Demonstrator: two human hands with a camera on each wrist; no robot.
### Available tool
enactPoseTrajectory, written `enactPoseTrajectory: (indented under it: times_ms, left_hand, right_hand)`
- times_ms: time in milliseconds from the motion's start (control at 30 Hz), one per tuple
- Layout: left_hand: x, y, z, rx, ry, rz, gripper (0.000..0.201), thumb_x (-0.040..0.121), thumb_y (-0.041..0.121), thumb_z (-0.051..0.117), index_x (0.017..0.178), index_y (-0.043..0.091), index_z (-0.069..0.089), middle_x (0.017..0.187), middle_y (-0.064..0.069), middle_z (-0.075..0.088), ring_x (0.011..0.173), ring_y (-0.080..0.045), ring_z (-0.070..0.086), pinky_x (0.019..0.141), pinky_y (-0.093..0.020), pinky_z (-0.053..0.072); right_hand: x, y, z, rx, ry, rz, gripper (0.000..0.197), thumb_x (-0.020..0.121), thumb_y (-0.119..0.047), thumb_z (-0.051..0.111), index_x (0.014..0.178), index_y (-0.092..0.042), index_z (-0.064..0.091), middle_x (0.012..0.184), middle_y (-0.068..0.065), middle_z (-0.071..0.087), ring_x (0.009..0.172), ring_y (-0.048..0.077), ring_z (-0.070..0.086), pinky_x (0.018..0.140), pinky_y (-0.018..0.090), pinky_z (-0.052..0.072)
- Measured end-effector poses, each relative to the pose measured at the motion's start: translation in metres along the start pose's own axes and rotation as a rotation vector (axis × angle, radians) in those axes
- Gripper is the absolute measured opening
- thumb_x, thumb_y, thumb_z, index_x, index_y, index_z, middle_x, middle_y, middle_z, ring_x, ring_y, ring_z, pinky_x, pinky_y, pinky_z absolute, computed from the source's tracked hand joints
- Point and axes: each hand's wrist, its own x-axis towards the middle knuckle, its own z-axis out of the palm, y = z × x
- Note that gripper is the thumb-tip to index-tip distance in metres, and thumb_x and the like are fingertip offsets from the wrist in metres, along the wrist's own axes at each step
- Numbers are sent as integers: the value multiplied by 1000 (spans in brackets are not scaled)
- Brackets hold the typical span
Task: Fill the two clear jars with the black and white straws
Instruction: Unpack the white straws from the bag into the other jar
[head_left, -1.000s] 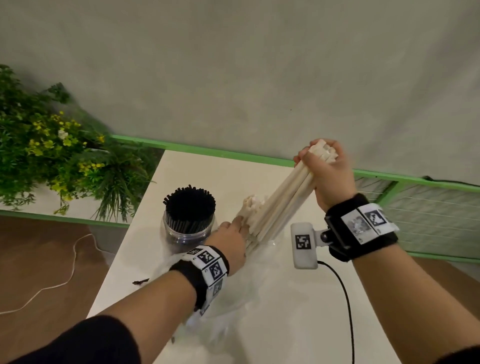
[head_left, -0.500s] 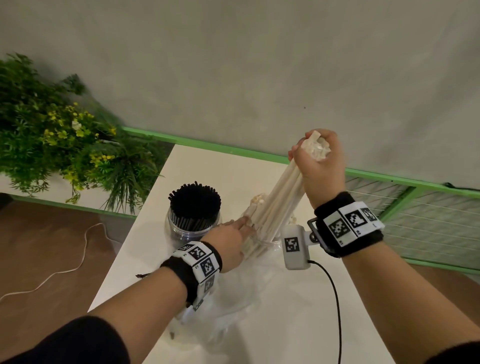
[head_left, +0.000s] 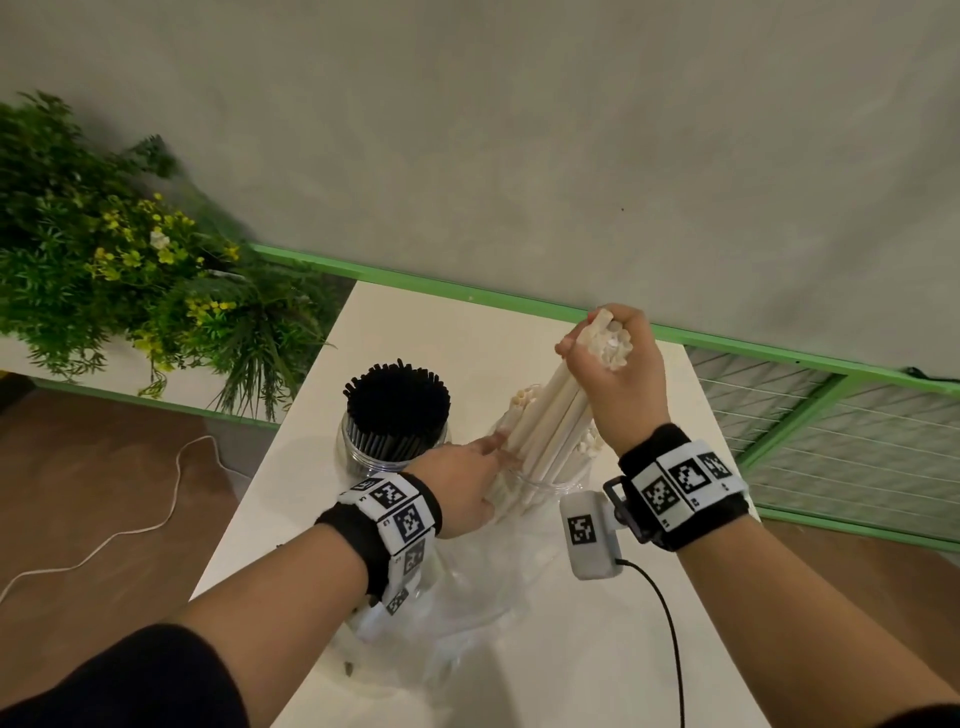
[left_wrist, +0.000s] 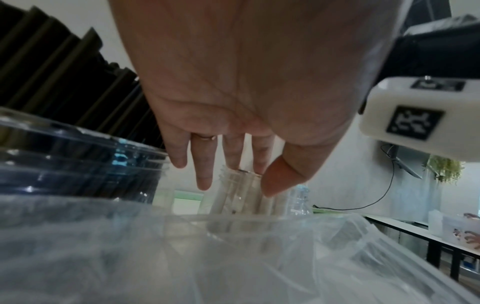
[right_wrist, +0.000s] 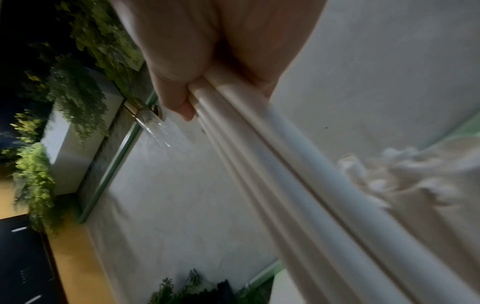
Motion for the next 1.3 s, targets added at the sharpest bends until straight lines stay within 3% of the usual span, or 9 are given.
enactPoseTrajectory:
  times_ms: [200, 467, 633, 767, 867, 933, 1033, 1100, 1300]
  left_hand:
    - [4, 5, -13, -358, 59, -94, 62, 86, 25, 54, 142, 20, 29, 128, -6, 55, 96, -19, 56, 79, -29, 46]
    - [47, 11, -14, -759, 59, -277, 105, 76, 41, 75, 151, 17, 5, 148, -2, 38, 126, -18, 46, 97, -25, 37]
    - [73, 7, 8, -773, 104, -288, 137, 35, 71, 83, 146, 35, 11, 142, 4, 46, 133, -19, 41, 109, -39, 37]
    - [74, 11, 2, -676, 158, -300, 119, 47, 85, 65, 145, 28, 28, 146, 5, 40, 146, -24, 15, 116, -51, 18]
    - [92, -6, 14, -722, 180, -223, 88, 45, 92, 60, 118, 45, 54, 118, 10, 64, 120, -17, 54, 103, -49, 40]
    - [88, -9, 11, -786, 159, -202, 80, 52, 85, 66, 118, 42, 55, 112, 11, 65, 110, -15, 60, 98, -45, 46]
    - [55, 7, -11, -834, 206, -169, 100, 64, 64, 73, 145, 27, 27, 139, 6, 50, 125, -15, 50, 109, -35, 37]
    - [48, 8, -15, -786, 261, -150, 97, 77, 48, 72, 151, 28, 13, 150, 4, 35, 135, -16, 38, 110, -28, 30]
    - [41, 4, -13, -482, 444, -22, 61, 89, 41, 61, 143, 34, 35, 150, 4, 34, 137, -18, 33, 115, -36, 25]
  right_hand:
    - [-2, 22, -29, -250, -362, 144, 53, 74, -38, 75, 121, -24, 54, 114, -6, 64, 108, 7, 57, 91, 22, 41]
    - [-40, 85, -70, -501, -498, 454, 148, 36, -92, 62, 153, -22, 4, 157, 0, 16, 143, 17, 21, 115, 42, 26]
    - [-40, 120, -48, -325, -566, 484, 111, 50, -57, 89, 142, -27, 33, 139, 1, 50, 128, 17, 48, 102, 39, 45]
    - [-33, 107, -25, -42, -494, 395, 76, 64, 1, 85, 130, -5, 49, 116, 9, 67, 107, 21, 65, 82, 25, 54]
    - [-27, 105, -23, 7, -437, 291, 73, 64, -7, 84, 128, -4, 48, 115, 15, 65, 108, 28, 64, 90, 48, 53]
    - [-29, 110, -27, -52, -398, 299, 86, 56, -19, 91, 128, -26, 45, 117, 9, 64, 110, 25, 63, 91, 51, 53]
    - [-34, 119, -30, -254, -361, 340, 117, 40, -54, 93, 135, -45, 25, 135, 0, 46, 127, 20, 46, 103, 50, 43]
    - [-35, 118, -32, -348, -356, 299, 121, 48, -48, 92, 143, -35, 17, 137, -3, 34, 129, 14, 35, 110, 42, 34]
    - [-36, 105, -36, -726, -424, -158, 103, 74, -40, 79, 151, -23, 13, 155, -1, 18, 141, 16, 22, 114, 32, 23]
